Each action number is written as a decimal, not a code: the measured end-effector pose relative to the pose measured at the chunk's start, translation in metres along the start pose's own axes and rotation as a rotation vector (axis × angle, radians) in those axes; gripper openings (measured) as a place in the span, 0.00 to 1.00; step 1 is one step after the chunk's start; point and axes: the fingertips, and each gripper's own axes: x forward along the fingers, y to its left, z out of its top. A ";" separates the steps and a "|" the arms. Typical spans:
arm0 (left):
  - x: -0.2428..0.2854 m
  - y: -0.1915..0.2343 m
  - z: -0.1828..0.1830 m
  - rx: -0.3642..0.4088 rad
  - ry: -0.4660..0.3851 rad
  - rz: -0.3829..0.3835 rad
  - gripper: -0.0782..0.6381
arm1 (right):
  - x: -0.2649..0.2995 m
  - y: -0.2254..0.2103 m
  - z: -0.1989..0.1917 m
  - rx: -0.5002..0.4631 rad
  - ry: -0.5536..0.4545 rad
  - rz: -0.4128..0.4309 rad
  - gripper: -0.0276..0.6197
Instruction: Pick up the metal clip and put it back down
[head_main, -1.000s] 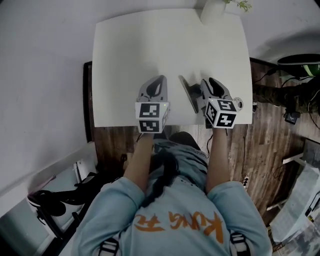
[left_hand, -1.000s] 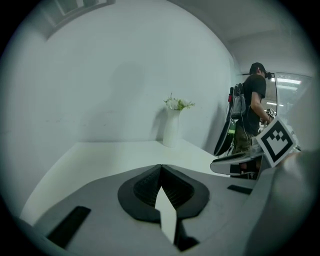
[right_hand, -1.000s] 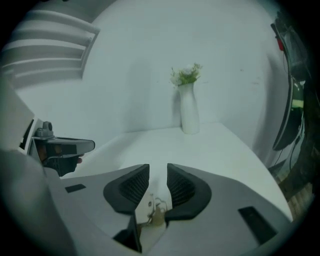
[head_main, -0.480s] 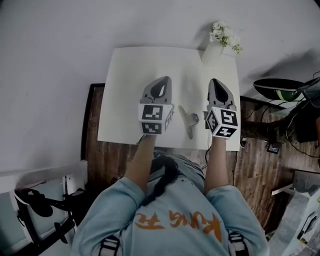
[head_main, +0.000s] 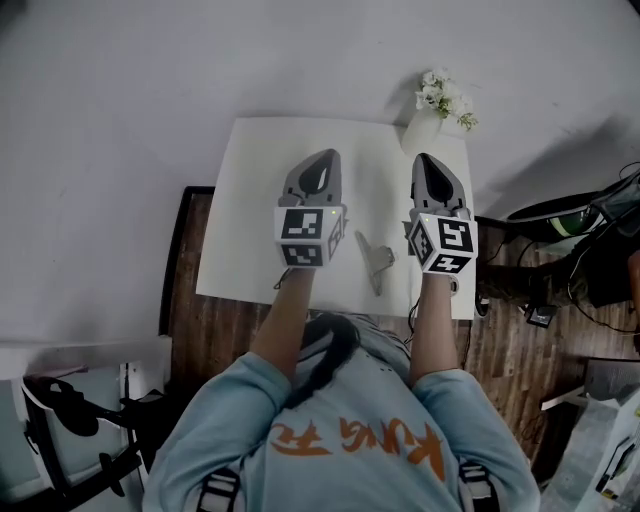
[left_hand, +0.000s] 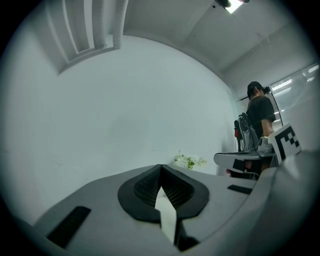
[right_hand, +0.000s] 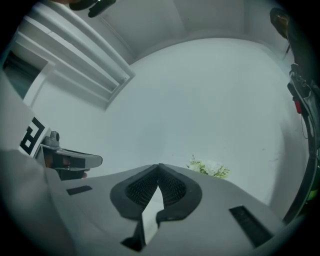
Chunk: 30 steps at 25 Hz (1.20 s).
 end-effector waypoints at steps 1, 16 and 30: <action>0.000 0.001 -0.001 0.003 0.003 0.005 0.14 | 0.001 0.000 0.000 -0.006 0.005 0.004 0.06; -0.002 0.006 -0.003 -0.017 0.009 0.024 0.14 | 0.005 0.009 -0.007 -0.023 0.039 0.034 0.06; -0.001 0.012 -0.013 -0.019 0.035 0.056 0.14 | 0.007 0.012 -0.013 -0.028 0.058 0.053 0.06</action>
